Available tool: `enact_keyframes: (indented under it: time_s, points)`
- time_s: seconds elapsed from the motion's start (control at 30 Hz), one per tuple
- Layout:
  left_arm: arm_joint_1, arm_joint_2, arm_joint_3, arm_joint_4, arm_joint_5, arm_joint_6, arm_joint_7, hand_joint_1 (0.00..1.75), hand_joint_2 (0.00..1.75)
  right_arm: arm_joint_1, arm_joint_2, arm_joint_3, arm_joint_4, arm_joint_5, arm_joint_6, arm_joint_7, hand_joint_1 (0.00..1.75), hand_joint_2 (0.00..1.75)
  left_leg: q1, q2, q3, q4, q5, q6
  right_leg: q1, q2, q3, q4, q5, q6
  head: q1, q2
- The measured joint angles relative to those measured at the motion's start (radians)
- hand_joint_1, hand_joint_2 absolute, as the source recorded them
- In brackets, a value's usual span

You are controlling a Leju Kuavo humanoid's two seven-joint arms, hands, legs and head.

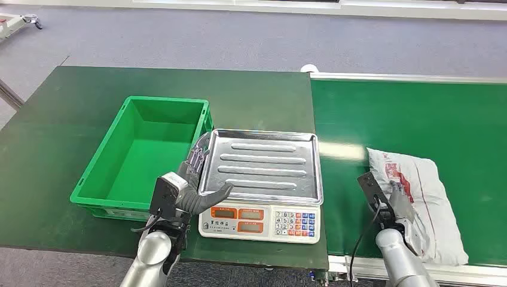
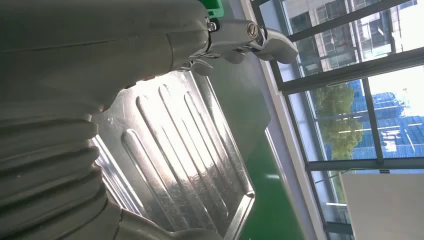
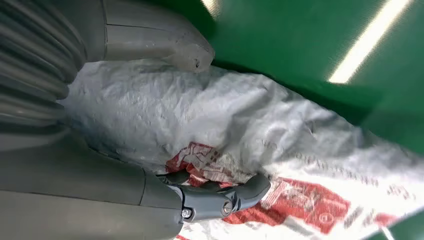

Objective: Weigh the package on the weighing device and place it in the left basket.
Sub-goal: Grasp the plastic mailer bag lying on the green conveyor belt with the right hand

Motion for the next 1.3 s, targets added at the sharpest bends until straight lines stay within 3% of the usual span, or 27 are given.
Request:
enact_keyframes:
  time_s: [0.27, 0.4, 0.43, 0.57, 1.0, 1.3]
  points:
    - [0.004, 0.0, 0.012, 0.0, -0.003, 0.0, 0.001, 0.0, 1.75, 0.018, 0.015, 0.074, -0.015, 0.163, -0.002, 0.174, 0.0, 1.75, 0.0, -0.001, 0.001, 0.0, 0.0, 0.0, 0.0, -0.001, 0.002, 0.0, 0.0, 0.0, 0.0, 0.0]
    - [0.017, 0.0, 0.026, -0.001, -0.006, 0.0, 0.001, 0.0, 1.75, 0.074, 0.024, 0.109, -0.082, 0.233, 0.023, 0.224, 0.3, 1.75, 0.0, -0.002, 0.001, 0.0, 0.0, 0.0, 0.0, -0.001, 0.002, 0.0, -0.001, 0.0, 0.0, 0.0]
    - [0.021, 0.0, 0.028, -0.002, -0.008, 0.0, 0.001, 0.0, 1.75, 0.089, 0.027, 0.115, -0.102, 0.244, 0.032, 0.229, 0.3, 1.75, 0.0, -0.002, 0.001, 0.0, 0.0, 0.0, 0.001, -0.001, 0.002, 0.0, -0.001, 0.0, 0.0, 0.0]
    - [0.032, 0.0, 0.034, -0.004, -0.011, 0.0, 0.001, 0.0, 1.75, 0.13, 0.035, 0.128, -0.165, 0.261, 0.049, 0.235, 1.75, 1.75, 0.0, -0.002, 0.001, 0.0, 0.0, 0.0, 0.001, -0.001, 0.002, 0.0, -0.001, 0.0, 0.0, 0.0]
    - [0.052, -0.003, 0.036, -0.024, -0.024, -0.008, 0.001, 0.0, 1.75, 0.193, 0.052, 0.14, -0.293, 0.256, 0.09, 0.208, 1.75, 1.75, 0.0, -0.002, 0.006, 0.0, -0.001, 0.001, 0.001, -0.001, 0.006, 0.0, -0.001, 0.0, 0.0, 0.0]
    - [0.054, -0.003, 0.05, -0.04, -0.023, -0.009, 0.0, 0.0, 1.75, 0.28, 0.08, 0.14, -0.451, 0.194, -0.103, 0.106, 1.75, 1.75, 0.0, -0.001, 0.004, 0.0, -0.001, 0.0, 0.001, -0.001, 0.004, 0.0, -0.001, 0.0, 0.0, 0.0]
